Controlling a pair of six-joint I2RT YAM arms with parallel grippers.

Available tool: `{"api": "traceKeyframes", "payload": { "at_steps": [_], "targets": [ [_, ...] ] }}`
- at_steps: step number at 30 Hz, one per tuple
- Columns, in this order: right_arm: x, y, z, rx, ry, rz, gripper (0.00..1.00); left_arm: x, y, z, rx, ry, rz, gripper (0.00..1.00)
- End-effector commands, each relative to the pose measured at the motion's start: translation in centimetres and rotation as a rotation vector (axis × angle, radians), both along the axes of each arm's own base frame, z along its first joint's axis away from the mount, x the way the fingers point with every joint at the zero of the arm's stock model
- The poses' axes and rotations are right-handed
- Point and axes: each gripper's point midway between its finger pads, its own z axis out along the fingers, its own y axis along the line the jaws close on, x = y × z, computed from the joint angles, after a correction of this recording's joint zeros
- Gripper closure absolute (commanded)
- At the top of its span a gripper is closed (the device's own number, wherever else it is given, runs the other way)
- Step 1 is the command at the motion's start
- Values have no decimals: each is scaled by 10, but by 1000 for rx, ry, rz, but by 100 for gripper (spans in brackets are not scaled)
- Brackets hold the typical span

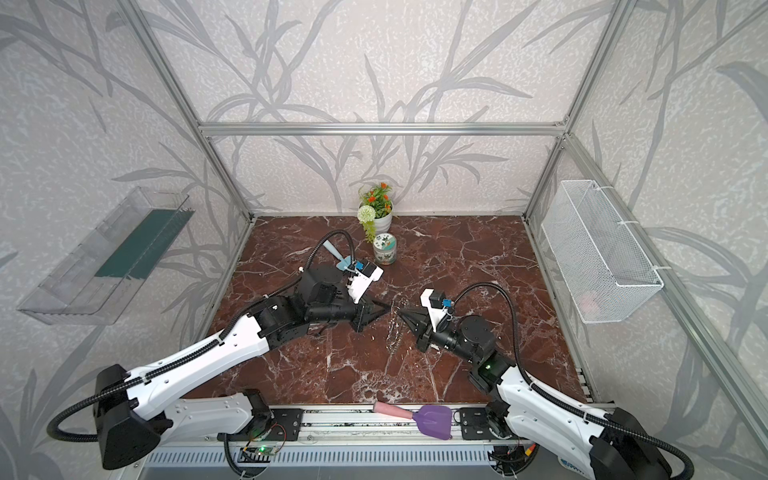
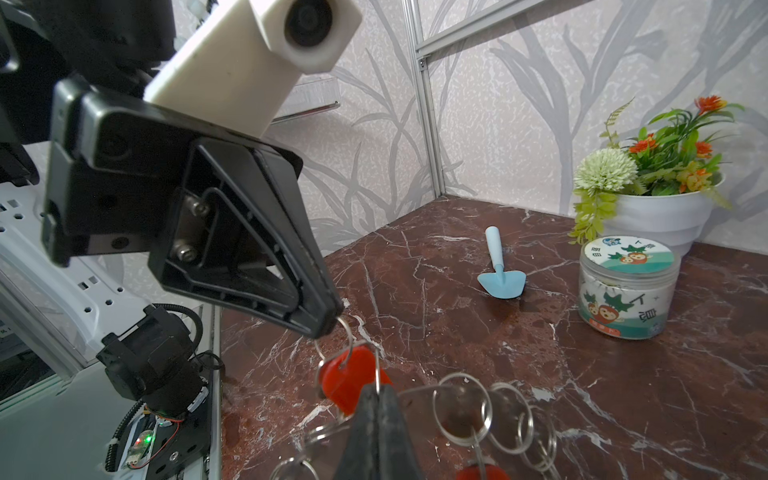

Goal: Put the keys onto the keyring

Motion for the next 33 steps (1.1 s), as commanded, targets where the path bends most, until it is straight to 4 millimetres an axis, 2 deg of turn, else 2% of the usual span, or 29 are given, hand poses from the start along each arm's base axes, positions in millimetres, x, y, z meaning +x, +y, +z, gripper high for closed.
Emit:
{"api": "traceKeyframes", "payload": {
  "at_steps": [1,10,33],
  "targets": [
    [1,2,31,61,-61,-3,100,0,-5,0,-8,-2,-8,100],
    [2,-1,32,68,-63,-18,100,0,-7,-15,34,19,-6,100],
    [0,2,27,64,-41,-4,100,17,-7,-26,-10,78,130,100]
  ]
}}
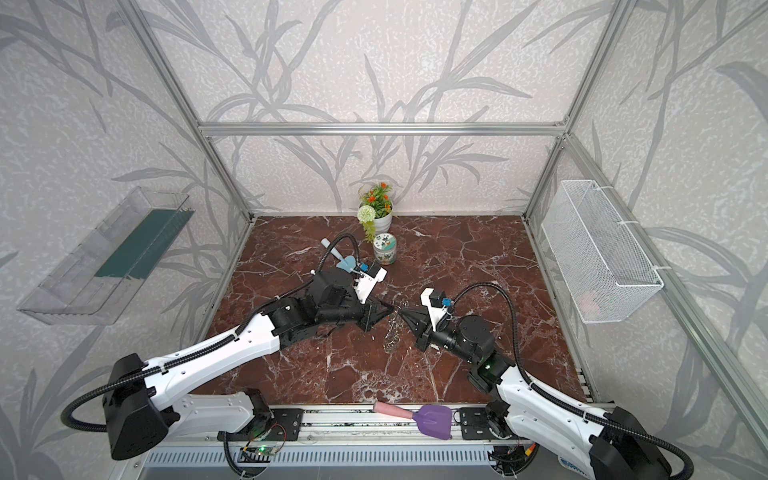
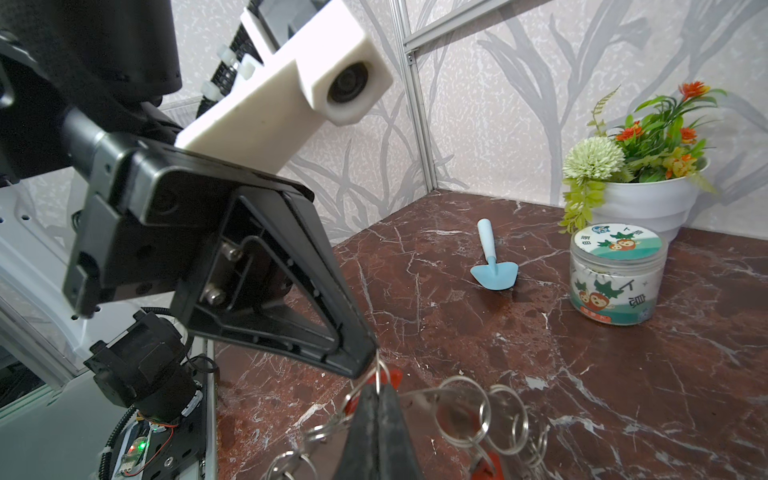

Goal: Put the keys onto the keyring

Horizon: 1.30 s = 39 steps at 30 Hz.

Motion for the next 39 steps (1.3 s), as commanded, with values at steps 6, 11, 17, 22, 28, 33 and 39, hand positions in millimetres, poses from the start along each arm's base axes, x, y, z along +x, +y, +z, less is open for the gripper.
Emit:
{"api": "traceKeyframes", "payload": {
  "at_steps": [6,11,17,22,28,33,39],
  "targets": [
    [-2,3,29,65,-64,10,100,9,0,-4,-52,27,83,100],
    [-2,3,27,64,-63,10,100,12,5,-7,-51,32,125,100],
    [-1,2,26,63,-65,2,100,13,11,-12,-35,45,157,100],
    [-1,2,28,67,-71,-1,100,12,16,-27,-9,85,187,100],
    [0,0,26,64,-72,-11,100,12,23,-39,-5,136,242,100],
    [0,1,26,68,-72,-9,100,12,23,-48,-3,170,258,100],
    [0,1,26,66,-74,-6,100,10,18,-41,-32,159,229,100]
  ]
}}
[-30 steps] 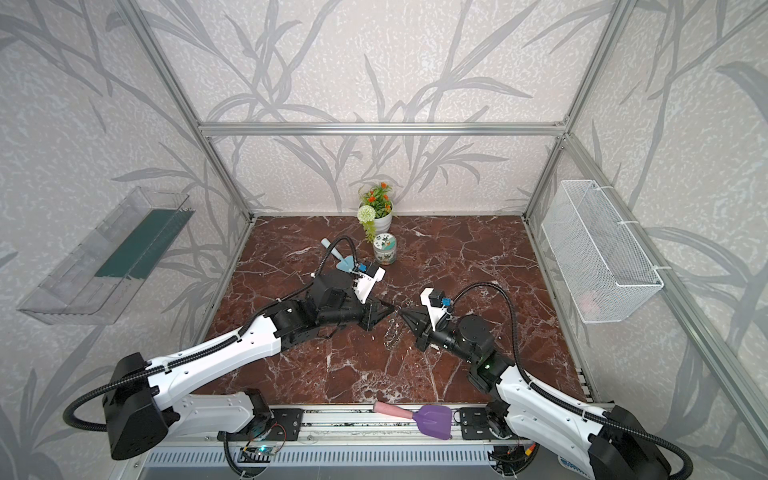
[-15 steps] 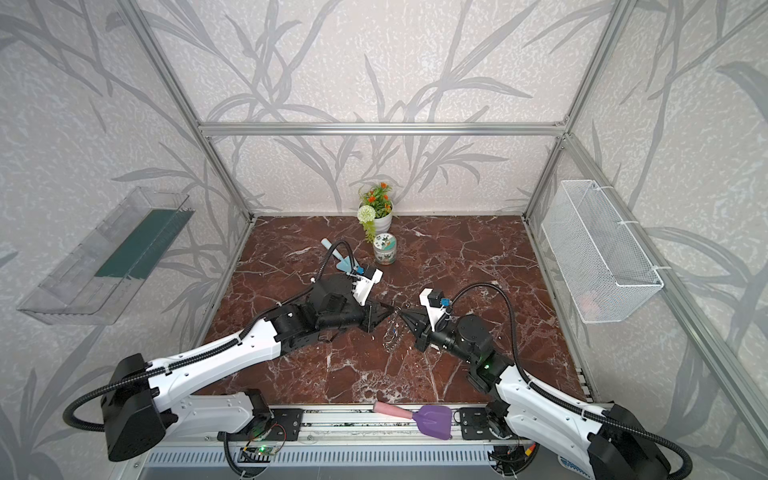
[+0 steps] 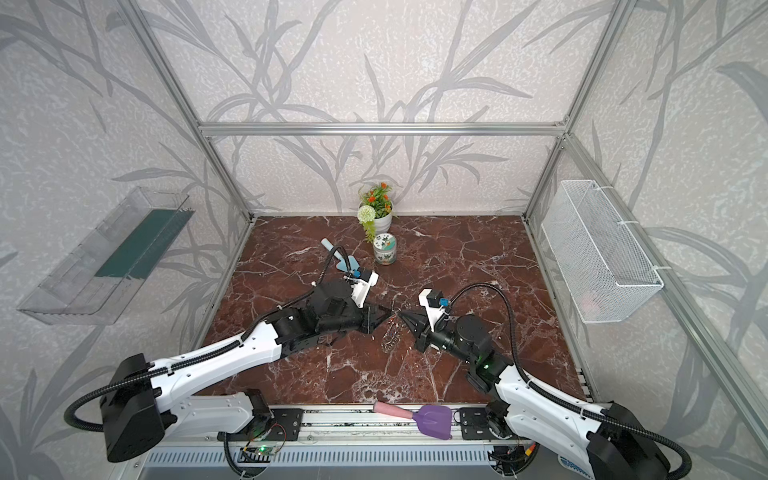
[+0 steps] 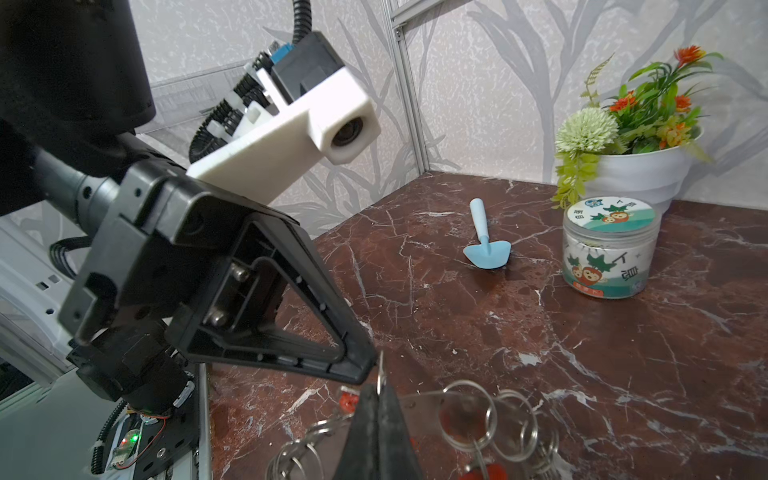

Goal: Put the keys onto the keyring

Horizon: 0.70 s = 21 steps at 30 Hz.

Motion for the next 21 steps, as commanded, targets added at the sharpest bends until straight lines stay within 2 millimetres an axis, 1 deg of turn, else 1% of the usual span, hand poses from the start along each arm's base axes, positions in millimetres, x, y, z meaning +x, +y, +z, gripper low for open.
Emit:
{"api": "traceKeyframes", "payload": {
  "at_steps": [1,4,7,11,15,18,21],
  "targets": [
    [-4,1,40,97,-115,12,100,3,9,-12,33,15,38,100],
    [-3,0,40,97,-117,6,100,2,9,-12,37,15,34,100],
    [-3,1,39,100,-121,11,100,-4,-1,-10,2,28,-22,100],
    [-3,2,40,104,-124,14,100,-9,-9,-15,9,59,-74,100],
    [-3,3,41,104,-127,17,100,-9,-10,-14,-8,79,-94,93],
    [-3,2,41,105,-133,18,100,-9,-7,-13,-36,101,-104,90],
    [-3,2,42,107,-138,17,100,-7,-1,-8,-62,118,-118,83]
  ]
}}
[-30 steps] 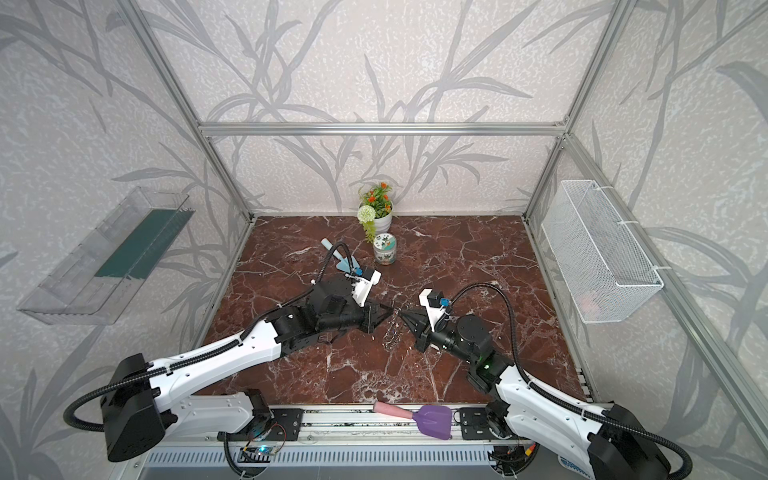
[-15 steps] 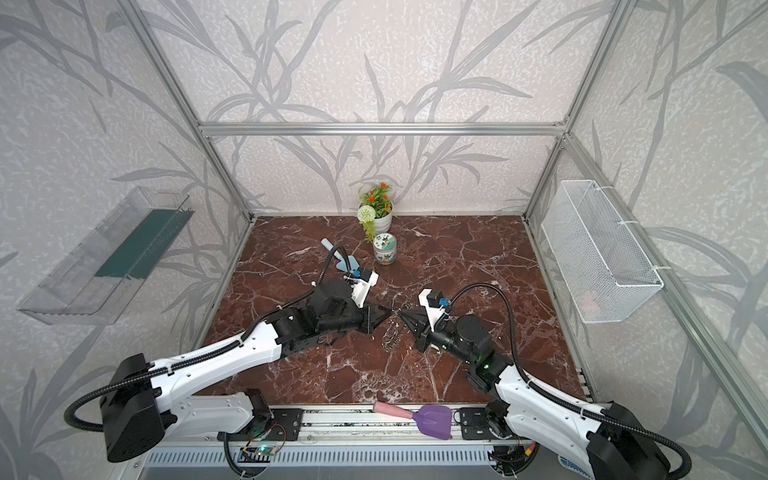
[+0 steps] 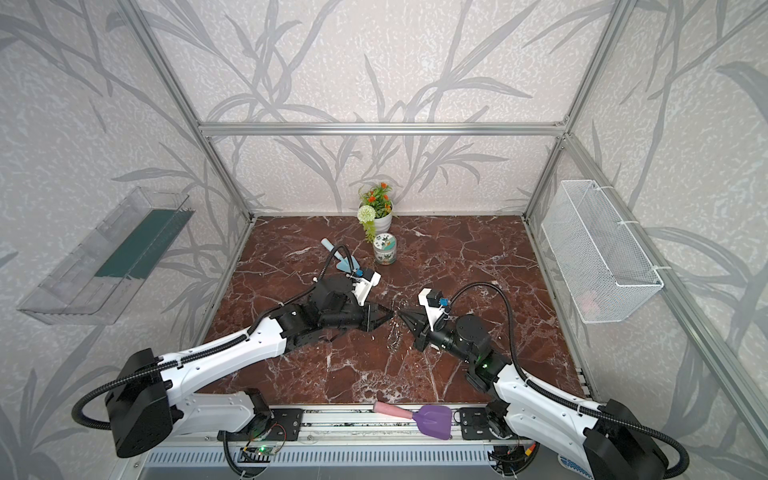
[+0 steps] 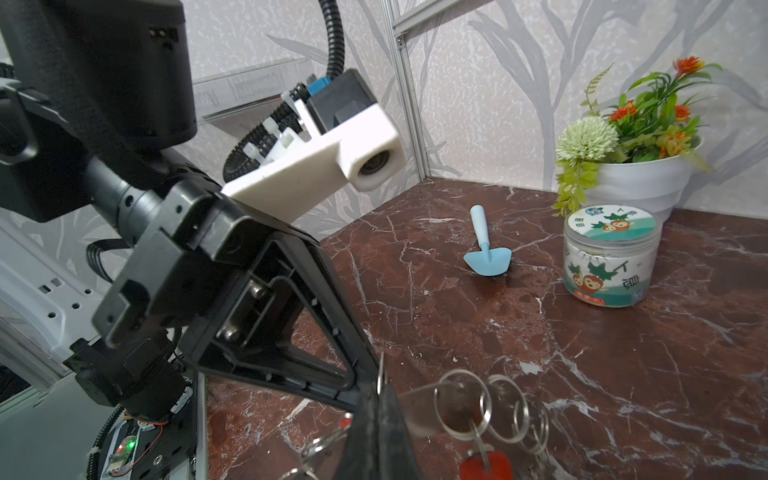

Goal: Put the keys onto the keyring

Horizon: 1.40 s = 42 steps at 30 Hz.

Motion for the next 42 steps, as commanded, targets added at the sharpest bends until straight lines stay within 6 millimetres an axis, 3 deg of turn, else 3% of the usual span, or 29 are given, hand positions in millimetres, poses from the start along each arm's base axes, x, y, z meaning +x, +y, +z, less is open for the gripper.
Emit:
{"api": "traceKeyframes", "payload": {
  "at_steps": [1,6,13,18,22,25,29,33,37,42],
  "targets": [
    [-5,1,39,94,-121,20,100,-5,6,0,-26,44,-39,81],
    [-5,1,40,99,-127,22,100,7,28,4,-52,62,6,73],
    [-5,1,39,100,-137,18,100,13,54,23,-62,-4,19,53],
    [-7,0,39,101,-158,23,100,14,53,59,-153,-155,-22,60],
    [-11,-2,43,124,-169,74,100,-5,42,95,-344,-382,-157,69],
    [-13,-5,47,158,-160,142,100,-12,50,110,-429,-553,-131,68],
    [-13,-8,51,188,-139,205,100,-6,55,101,-371,-629,-93,68],
    [-13,-9,49,192,-114,252,100,-17,50,112,-438,-731,-167,67],
    [-11,-9,47,197,-90,271,100,-13,42,114,-502,-807,-195,66],
    [-8,-9,52,207,-69,283,100,-6,21,92,-461,-794,-314,61]
  ]
}}
